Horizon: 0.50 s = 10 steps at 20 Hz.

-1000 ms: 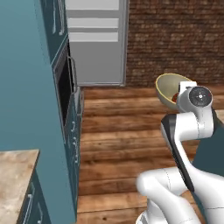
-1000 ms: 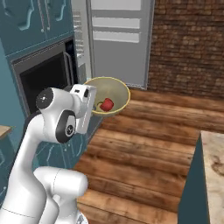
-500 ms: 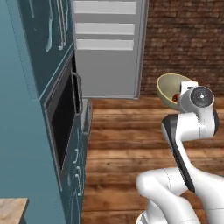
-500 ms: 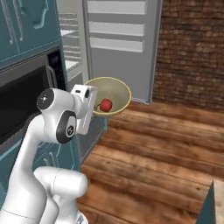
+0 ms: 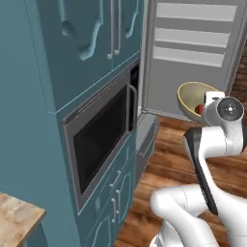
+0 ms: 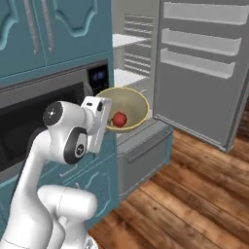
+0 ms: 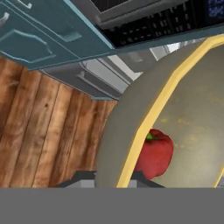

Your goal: Move the cup from next to the sink to the open cabinet. Then, move the bowl with the bell pepper to the fridge to clear the area for faucet cleaning.

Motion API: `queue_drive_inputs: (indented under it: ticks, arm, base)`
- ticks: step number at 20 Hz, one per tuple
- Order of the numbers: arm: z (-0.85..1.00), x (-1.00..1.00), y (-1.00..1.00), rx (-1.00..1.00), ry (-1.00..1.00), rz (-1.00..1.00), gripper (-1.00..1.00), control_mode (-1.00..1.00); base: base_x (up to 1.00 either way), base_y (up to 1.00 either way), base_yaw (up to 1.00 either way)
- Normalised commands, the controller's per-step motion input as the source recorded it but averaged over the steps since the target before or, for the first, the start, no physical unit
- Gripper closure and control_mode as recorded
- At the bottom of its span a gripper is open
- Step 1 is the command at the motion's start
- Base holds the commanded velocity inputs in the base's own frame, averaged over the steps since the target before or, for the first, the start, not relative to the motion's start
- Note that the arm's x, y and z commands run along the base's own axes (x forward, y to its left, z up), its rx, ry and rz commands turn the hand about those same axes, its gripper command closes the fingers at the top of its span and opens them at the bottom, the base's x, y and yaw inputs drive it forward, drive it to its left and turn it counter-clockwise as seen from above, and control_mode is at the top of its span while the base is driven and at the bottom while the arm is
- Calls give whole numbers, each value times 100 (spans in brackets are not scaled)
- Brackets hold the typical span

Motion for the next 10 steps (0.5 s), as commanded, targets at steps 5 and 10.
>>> queue_drive_inputs:
  ticks: [5, 10]
  arm:
    - [0, 0, 0, 0, 0, 0, 100, 100]
    - [0, 0, 0, 0, 0, 0, 100, 100]
  base:
    - [97, -86, 27]
    - [38, -19, 69]
